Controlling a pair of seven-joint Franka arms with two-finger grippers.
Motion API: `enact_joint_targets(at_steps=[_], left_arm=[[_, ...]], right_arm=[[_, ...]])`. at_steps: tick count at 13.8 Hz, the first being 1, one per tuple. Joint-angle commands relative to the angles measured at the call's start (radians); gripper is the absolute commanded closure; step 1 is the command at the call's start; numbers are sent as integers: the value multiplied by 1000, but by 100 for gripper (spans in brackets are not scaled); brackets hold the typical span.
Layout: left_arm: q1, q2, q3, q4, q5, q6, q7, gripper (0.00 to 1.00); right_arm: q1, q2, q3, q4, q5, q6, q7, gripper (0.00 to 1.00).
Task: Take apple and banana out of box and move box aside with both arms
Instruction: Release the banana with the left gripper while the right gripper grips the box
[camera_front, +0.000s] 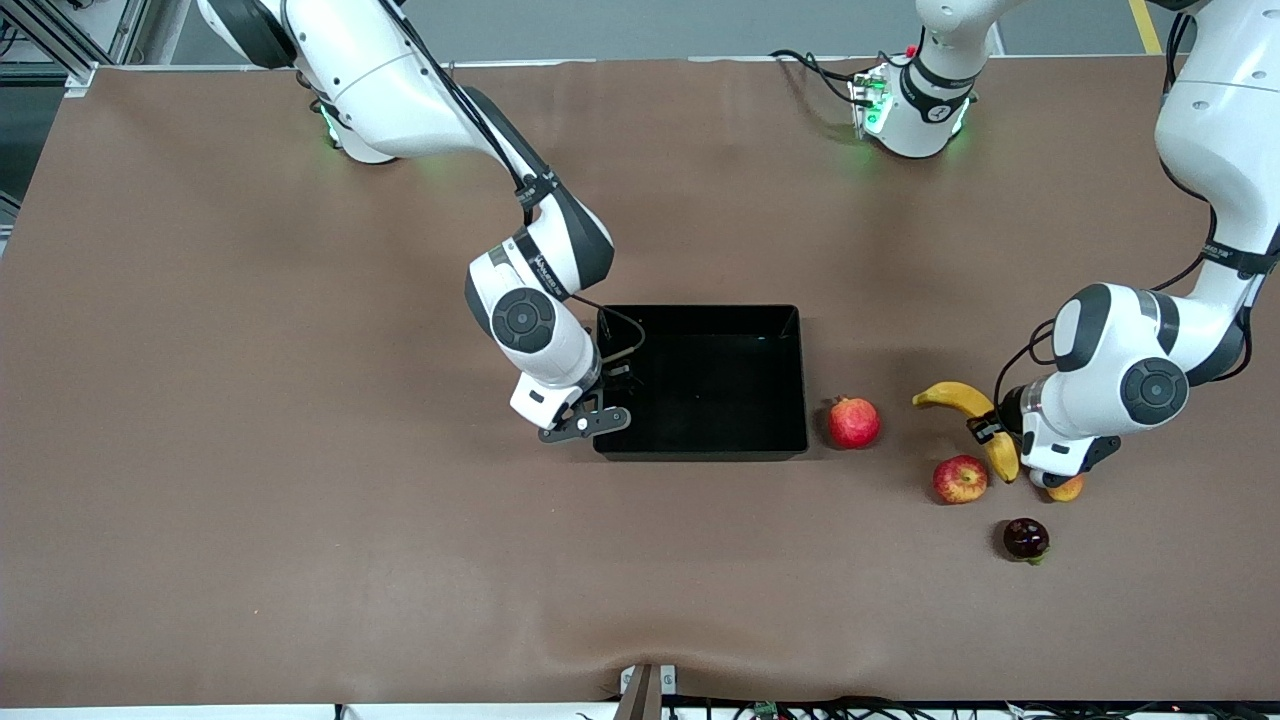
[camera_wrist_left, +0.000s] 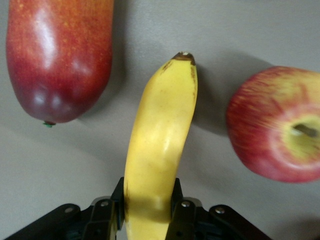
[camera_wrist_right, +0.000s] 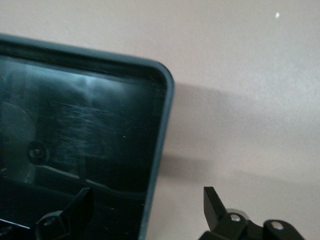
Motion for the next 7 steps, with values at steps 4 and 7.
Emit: enact_joint_targets(at_steps=[4, 7], left_arm=[[14, 5, -4, -40, 58, 36, -15, 88], [38, 5, -4, -39, 60, 34, 12, 11]], right_arm=[[3, -13, -1, -38, 8, -4, 63, 100], [0, -78, -4, -43, 4, -142, 61, 100]])
